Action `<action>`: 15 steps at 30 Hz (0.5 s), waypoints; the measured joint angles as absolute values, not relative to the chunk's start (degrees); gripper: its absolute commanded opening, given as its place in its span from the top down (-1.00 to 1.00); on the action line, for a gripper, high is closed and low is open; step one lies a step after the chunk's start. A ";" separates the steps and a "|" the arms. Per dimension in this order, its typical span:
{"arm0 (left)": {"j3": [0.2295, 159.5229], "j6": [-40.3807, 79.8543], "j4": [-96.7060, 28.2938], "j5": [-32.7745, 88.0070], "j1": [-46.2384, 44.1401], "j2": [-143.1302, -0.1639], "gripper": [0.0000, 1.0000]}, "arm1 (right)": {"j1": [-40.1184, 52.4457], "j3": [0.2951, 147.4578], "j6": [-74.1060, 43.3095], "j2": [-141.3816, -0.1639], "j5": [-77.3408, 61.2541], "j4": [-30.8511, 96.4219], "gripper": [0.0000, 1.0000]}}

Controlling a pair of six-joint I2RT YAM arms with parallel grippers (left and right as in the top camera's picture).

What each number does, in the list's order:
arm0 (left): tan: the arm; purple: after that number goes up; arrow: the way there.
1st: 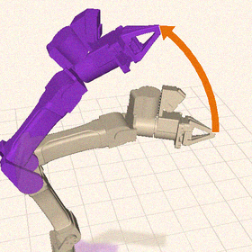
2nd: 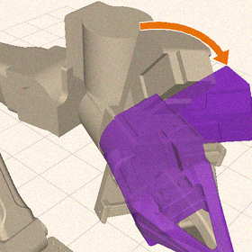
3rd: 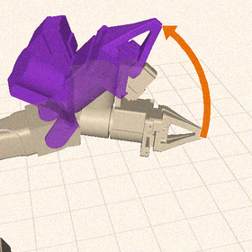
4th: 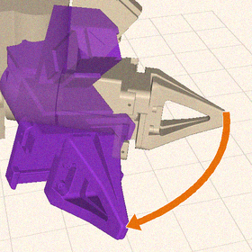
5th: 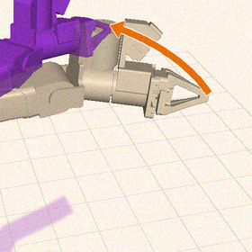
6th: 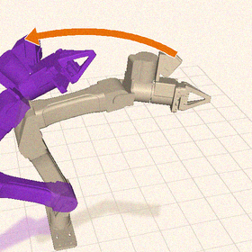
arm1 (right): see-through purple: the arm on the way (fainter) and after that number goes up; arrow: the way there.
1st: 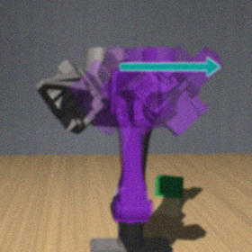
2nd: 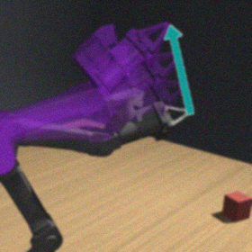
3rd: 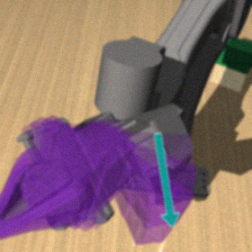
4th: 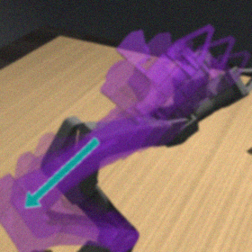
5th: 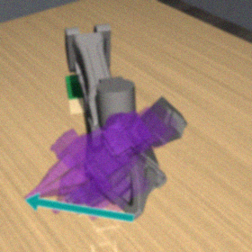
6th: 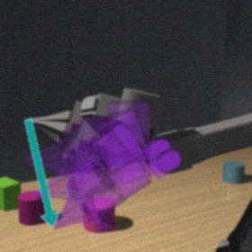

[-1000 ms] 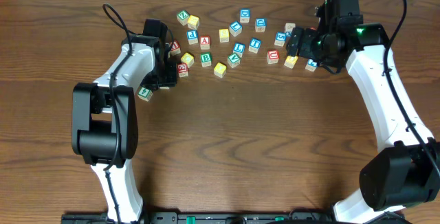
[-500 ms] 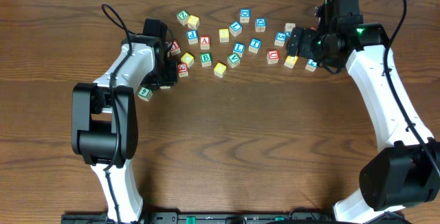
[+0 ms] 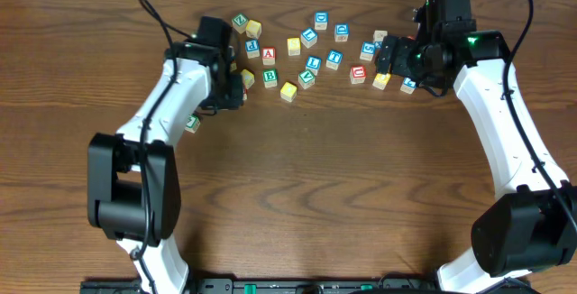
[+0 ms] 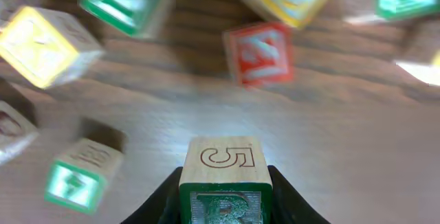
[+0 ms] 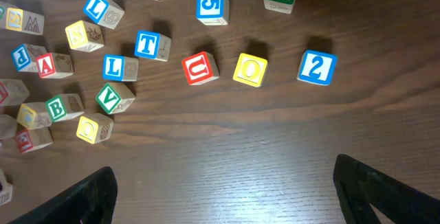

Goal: Spell out ROBOT
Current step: 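Lift the R block and carry it toward the table center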

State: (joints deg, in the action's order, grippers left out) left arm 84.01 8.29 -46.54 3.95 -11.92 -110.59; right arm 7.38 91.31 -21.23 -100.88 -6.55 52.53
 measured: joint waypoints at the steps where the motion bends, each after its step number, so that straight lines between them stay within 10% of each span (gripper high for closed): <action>1: 84.01 8.84 -47.00 3.92 -12.84 -110.30 0.40 | 7.38 91.31 -21.23 -100.88 -6.55 52.53 -0.91; 15: 81.91 19.14 -44.27 3.99 -28.18 -110.21 0.40 | 7.38 91.26 -21.23 -100.88 -6.55 52.51 -0.96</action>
State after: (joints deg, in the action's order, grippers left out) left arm 81.91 19.14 -44.27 3.99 -28.18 -110.21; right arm 7.38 91.26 -21.23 -100.88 -6.55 52.51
